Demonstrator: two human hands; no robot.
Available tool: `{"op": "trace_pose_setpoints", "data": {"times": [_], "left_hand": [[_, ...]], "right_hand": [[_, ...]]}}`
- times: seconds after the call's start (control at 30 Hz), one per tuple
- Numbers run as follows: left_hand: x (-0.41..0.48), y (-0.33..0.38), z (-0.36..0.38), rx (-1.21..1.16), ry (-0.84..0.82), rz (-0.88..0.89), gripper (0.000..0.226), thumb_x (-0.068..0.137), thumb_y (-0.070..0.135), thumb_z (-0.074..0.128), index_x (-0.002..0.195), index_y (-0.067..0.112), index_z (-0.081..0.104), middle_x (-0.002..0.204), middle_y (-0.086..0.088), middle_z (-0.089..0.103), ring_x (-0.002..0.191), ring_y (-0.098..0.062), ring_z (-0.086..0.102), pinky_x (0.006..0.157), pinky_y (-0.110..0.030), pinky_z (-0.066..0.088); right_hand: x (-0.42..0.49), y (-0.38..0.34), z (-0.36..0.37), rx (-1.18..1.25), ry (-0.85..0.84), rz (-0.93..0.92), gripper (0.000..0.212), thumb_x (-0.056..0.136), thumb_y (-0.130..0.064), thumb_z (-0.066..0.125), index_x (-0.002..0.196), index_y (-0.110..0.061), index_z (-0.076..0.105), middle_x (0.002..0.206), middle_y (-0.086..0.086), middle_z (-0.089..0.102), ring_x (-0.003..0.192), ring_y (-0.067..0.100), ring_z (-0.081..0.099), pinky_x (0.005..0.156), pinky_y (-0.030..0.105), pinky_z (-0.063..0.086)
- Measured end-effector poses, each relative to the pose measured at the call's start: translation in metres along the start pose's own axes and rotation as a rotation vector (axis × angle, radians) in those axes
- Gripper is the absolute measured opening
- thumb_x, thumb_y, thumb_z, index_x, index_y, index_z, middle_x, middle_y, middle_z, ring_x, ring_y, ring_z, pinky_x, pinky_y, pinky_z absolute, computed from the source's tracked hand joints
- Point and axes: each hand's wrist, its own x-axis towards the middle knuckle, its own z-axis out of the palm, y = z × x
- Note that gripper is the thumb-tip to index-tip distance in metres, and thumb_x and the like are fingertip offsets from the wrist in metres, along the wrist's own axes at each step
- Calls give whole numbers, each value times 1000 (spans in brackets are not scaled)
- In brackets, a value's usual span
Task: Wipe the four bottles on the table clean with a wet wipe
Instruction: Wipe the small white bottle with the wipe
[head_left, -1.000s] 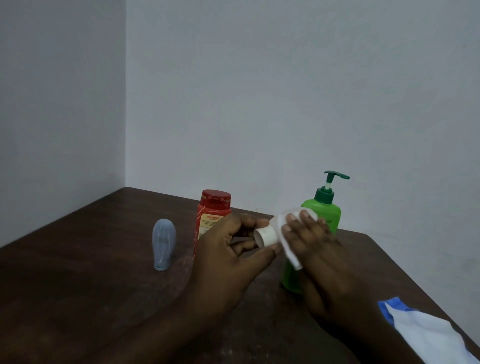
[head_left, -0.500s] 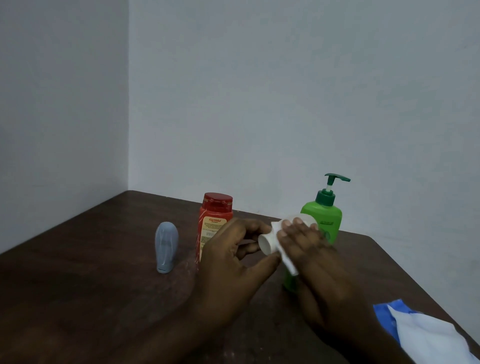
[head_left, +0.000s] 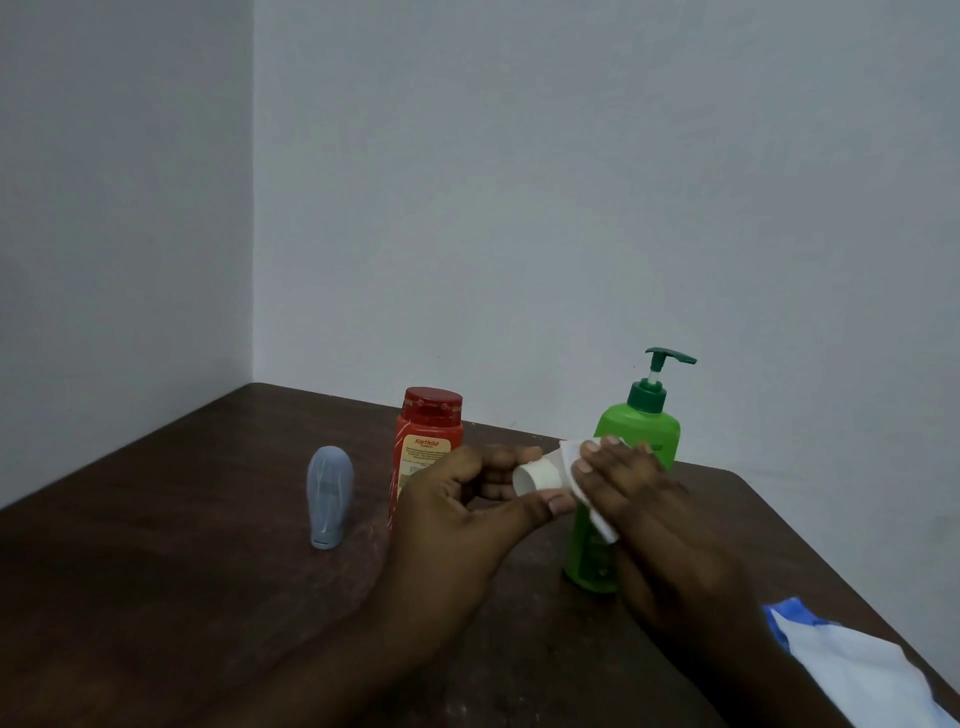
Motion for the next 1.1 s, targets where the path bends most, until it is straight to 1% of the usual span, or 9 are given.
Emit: {"op": "trace_pose_setpoints", "data": {"times": [0.13,0.23,0.37,0.57,0.67,0.77,0.87,1.0,1.1], "left_hand": [[3,-4,1,-126,5,-82,41,60,15,87,99,8,76,97,4,80,83,-6,75,70,-18,58],[3,-5,2,-186,3,-122,41,60,12,87,98,4,74,98,0,81,86,-13,77,70,-20,60],[2,-6,1,-166,10,-143,45,61,19,89,104,9,77,97,-9,79,91,-27,76,76,-30,63],[-1,-4,5,-201,-23,-156,43,57,15,87,93,4,66,107,2,80,94,-16,77,73,-25,61],[0,-2,6,-246,-8,-173,43,54,16,87,92,5,68,102,-1,80,91,-16,77,72,-26,62],[0,1,6,-330,-22,-207,44,59,8,83,101,-1,71,90,-2,80,86,-15,77,71,-24,61],[-1,3,6,-370,-33,-235,41,61,6,82,99,1,70,95,-4,80,89,-16,77,72,-25,62],[-3,2,3,-48,-52,-34,34,65,7,90,90,14,67,105,4,77,102,-9,74,77,-23,61],[-5,0,-2,235,-93,297,34,76,7,90,92,27,68,99,6,69,104,-7,71,80,-19,60]], "right_hand": [[-3,12,-5,-84,65,120,42,94,-4,48,133,-1,62,145,12,56,138,23,51,114,44,42],[-2,-4,0,-49,77,53,40,97,-1,44,133,2,61,145,15,55,140,27,50,119,43,38],[0,-14,3,21,39,-34,40,96,1,47,134,1,59,145,14,57,140,29,50,118,47,39],[-2,14,-5,-35,97,158,45,92,0,44,133,-1,63,143,13,58,141,22,49,117,42,40],[-1,0,0,-27,104,88,41,94,1,44,131,3,63,142,17,58,140,28,51,114,50,42],[0,-16,4,15,65,-32,36,101,-2,46,133,2,61,145,17,56,142,33,47,116,54,39],[-1,-5,1,-9,68,-7,37,100,-1,45,134,2,60,146,17,55,143,35,45,116,57,37],[-1,12,-6,-14,140,125,43,94,4,41,132,2,61,143,16,57,141,31,50,118,53,37],[0,-4,-3,5,121,61,42,91,4,46,130,6,62,142,19,57,139,32,51,112,56,43]]}}
